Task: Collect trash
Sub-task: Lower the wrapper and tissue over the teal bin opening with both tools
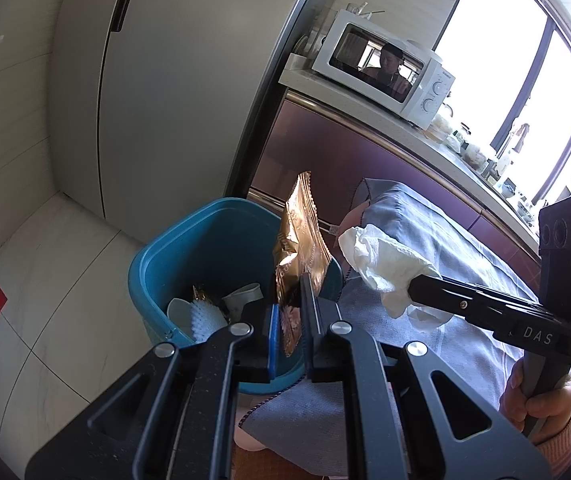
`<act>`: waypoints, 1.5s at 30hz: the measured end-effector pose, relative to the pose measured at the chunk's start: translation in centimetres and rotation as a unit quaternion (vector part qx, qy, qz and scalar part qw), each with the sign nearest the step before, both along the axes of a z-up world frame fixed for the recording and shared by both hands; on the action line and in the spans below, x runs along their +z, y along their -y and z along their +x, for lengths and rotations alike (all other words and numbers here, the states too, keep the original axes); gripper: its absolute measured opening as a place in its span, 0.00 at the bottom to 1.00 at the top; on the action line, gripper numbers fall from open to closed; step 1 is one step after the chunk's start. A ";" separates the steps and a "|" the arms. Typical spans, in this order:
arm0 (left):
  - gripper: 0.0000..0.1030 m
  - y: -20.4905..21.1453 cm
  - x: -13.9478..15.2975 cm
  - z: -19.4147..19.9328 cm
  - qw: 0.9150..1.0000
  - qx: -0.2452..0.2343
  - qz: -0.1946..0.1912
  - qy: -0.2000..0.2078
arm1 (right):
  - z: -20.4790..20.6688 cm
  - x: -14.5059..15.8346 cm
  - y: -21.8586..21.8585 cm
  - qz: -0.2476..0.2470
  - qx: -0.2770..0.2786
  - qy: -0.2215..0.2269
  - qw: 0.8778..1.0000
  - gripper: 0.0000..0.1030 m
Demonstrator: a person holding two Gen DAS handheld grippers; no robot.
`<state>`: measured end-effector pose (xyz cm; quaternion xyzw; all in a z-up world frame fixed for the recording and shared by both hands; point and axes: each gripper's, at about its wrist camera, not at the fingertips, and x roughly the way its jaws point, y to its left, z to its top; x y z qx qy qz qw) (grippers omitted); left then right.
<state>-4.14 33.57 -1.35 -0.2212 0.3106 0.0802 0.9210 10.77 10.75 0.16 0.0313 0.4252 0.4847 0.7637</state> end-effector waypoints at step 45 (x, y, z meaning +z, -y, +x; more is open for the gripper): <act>0.09 -1.4 -2.5 1.0 0.999 0.020 -0.010 -0.023 | 0.9 -1.4 -3.4 -0.031 0.012 -0.022 0.999 0.14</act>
